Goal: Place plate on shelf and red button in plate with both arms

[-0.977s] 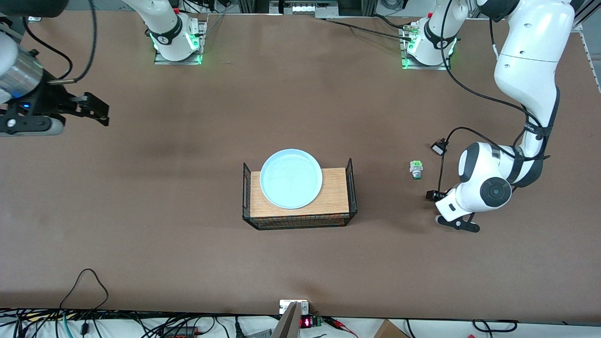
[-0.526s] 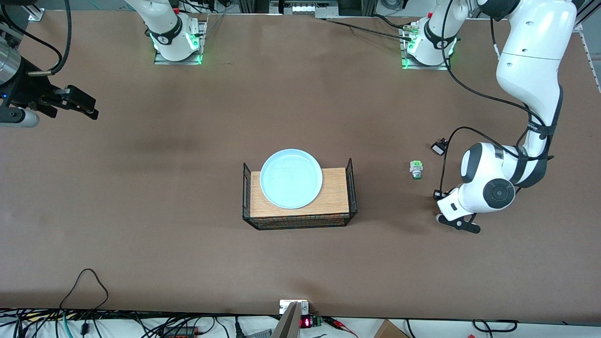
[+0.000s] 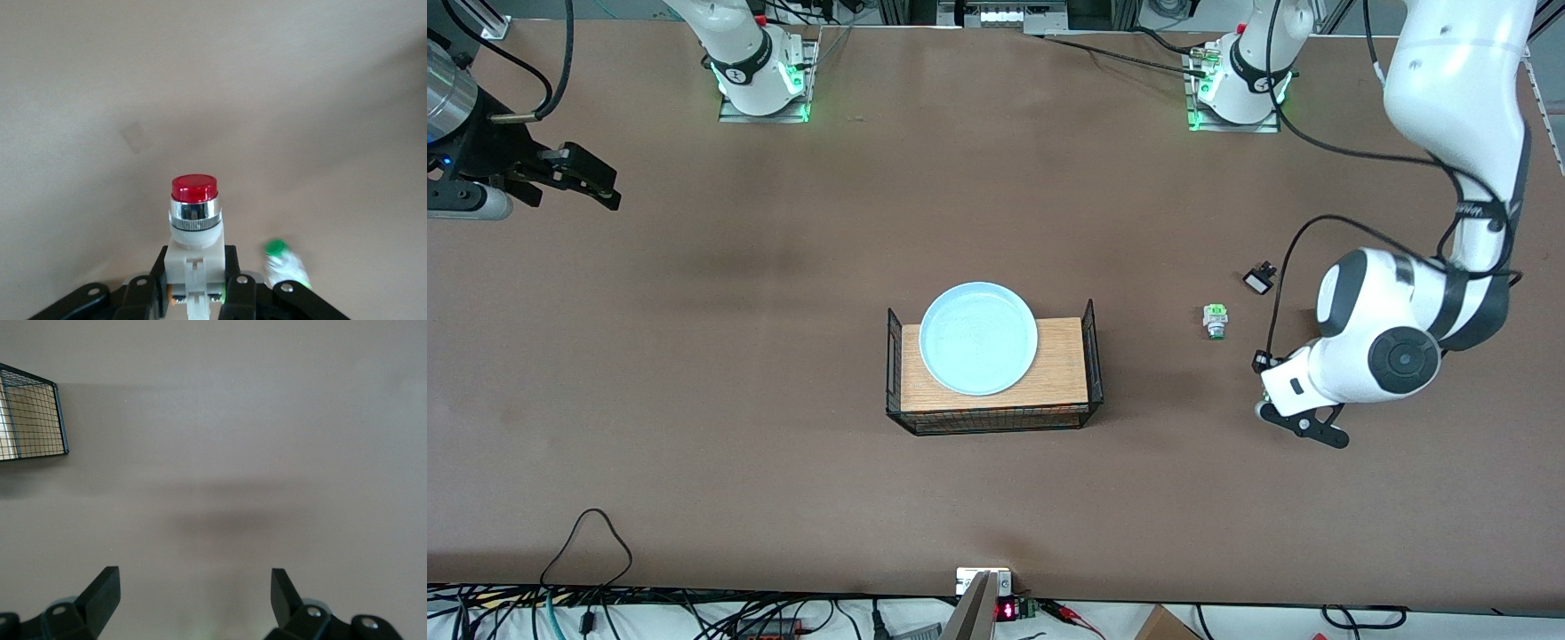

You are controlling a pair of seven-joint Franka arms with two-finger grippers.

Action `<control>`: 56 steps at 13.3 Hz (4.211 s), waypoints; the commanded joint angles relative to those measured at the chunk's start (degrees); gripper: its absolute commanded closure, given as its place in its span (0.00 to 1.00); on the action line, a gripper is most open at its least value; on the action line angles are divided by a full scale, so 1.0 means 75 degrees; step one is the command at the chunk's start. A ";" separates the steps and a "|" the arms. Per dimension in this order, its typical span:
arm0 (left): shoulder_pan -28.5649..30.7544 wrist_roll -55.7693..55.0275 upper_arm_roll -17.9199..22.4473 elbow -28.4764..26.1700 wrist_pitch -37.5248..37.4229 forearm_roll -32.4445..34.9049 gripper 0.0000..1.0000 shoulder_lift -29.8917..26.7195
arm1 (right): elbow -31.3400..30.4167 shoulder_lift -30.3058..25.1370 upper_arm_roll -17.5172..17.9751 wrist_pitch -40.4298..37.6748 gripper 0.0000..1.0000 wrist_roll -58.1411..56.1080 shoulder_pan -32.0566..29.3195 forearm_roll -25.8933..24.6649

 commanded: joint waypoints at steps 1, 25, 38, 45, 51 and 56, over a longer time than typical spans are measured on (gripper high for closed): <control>-0.0021 0.0072 -0.0353 0.0991 -0.1508 -0.0753 1.00 -0.0300 | -0.0071 -0.0153 -0.0015 -0.0236 0.00 0.0021 0.0025 0.0124; -0.2576 -0.3947 -0.1597 0.2096 0.2694 -0.2010 0.97 0.1690 | -0.0165 -0.0294 -0.0579 -0.0002 0.00 0.0115 0.0647 0.0019; -0.2331 -0.3994 -0.1609 0.2201 0.1033 -0.1752 0.00 0.1154 | -0.0165 -0.0317 -0.0579 0.0021 0.00 0.0115 0.0589 0.0019; -0.1581 -0.4064 -0.1492 0.2213 -0.2387 -0.1741 0.00 -0.0440 | -0.0165 -0.0317 -0.0591 0.0021 0.00 0.0115 0.0589 0.0019; -0.0373 -0.2685 -0.1504 0.2225 -0.3751 -0.0701 0.00 -0.1167 | -0.0164 -0.0352 -0.0591 -0.0073 0.00 0.0115 0.0589 0.0042; -0.0267 -0.1876 -0.0311 0.1000 -0.3204 -0.0708 0.00 -0.2512 | -0.0165 -0.0364 -0.0603 -0.0061 0.00 0.0115 0.0589 0.0031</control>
